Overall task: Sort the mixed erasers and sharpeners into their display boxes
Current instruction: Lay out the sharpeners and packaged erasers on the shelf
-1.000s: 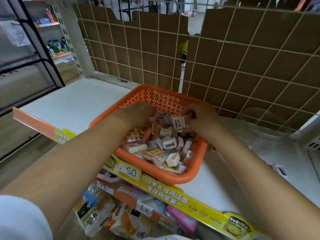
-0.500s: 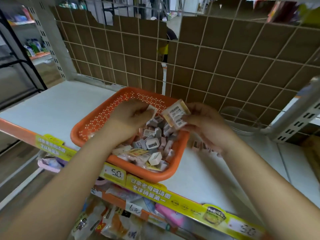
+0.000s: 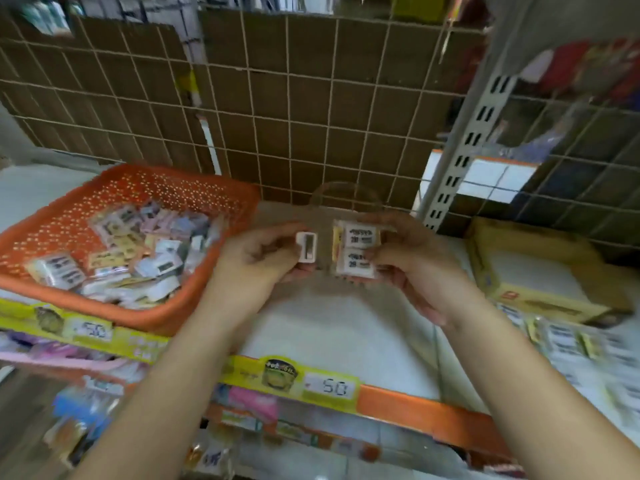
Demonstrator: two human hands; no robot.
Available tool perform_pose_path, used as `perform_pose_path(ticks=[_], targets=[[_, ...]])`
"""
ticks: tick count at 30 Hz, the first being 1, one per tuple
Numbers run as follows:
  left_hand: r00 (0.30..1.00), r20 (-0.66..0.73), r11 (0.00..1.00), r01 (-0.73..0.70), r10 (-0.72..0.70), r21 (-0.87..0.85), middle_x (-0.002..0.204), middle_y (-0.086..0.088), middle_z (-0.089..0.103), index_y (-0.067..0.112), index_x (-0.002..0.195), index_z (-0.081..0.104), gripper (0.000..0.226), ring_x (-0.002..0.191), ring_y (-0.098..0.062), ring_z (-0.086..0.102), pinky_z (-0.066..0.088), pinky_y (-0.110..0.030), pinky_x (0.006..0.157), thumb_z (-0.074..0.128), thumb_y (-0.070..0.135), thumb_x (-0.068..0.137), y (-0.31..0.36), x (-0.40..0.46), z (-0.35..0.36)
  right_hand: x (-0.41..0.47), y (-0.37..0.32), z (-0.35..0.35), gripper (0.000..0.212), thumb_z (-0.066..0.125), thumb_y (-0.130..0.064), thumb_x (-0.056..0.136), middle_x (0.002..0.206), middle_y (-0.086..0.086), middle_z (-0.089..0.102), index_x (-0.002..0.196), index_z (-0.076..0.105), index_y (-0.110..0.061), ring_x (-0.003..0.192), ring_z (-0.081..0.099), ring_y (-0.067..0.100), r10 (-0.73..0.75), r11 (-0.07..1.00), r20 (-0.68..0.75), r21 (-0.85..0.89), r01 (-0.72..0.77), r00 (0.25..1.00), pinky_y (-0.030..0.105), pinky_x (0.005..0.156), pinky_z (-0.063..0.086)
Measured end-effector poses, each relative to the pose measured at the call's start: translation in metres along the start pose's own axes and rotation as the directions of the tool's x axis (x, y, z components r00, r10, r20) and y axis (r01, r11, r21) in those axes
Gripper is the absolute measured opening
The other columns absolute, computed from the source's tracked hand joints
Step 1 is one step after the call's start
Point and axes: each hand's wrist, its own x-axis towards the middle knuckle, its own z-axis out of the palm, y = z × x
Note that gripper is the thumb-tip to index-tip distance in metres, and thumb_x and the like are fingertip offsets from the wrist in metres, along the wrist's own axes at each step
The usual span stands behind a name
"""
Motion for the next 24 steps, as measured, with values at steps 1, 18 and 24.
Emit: perform_pose_path(ticks=[1, 18, 24], targets=[[0.999, 0.013, 0.999, 0.033, -0.033, -0.024, 0.068, 0.006, 0.070, 0.017, 0.089, 0.063, 0.033, 0.062, -0.006, 0.065, 0.055, -0.016, 0.062, 0.049, -0.012, 0.084, -0.006, -0.004, 0.016, -0.010, 0.002, -0.016, 0.033, 0.054, 0.012, 0.079, 0.095, 0.008, 0.067, 0.093, 0.059, -0.017, 0.090, 0.066, 0.023, -0.002, 0.999, -0.049, -0.040, 0.000, 0.999, 0.036, 0.078, 0.056], [0.990, 0.138, 0.963, -0.046, 0.009, 0.266, 0.092, -0.004, 0.061, 0.024, 0.092, 0.065, 0.036, 0.076, -0.007, 0.057, 0.046, -0.011, 0.072, 0.073, -0.002, 0.068, -0.077, -0.063, 0.196, -0.135, 0.025, -0.206, 0.026, 0.066, 0.007, 0.076, 0.083, 0.002, 0.065, 0.097, 0.066, -0.009, 0.058, 0.062, 0.000, 0.001, 0.960, -0.393, -0.256, -0.111, 0.920, 0.013, 0.050, 0.048], [0.997, 0.078, 0.954, -0.033, 0.010, 0.297, 0.076, 0.005, 0.056, 0.025, 0.099, 0.062, 0.045, 0.063, 0.005, 0.051, 0.041, -0.005, 0.066, 0.074, -0.005, 0.068, -0.082, -0.067, 0.208, -0.141, 0.028, -0.225, 0.031, 0.072, 0.004, 0.072, 0.072, -0.006, 0.054, 0.087, 0.061, -0.020, 0.050, 0.050, 0.002, -0.003, 0.891, -0.403, -0.417, -0.180, 0.915, 0.029, 0.068, 0.050]])
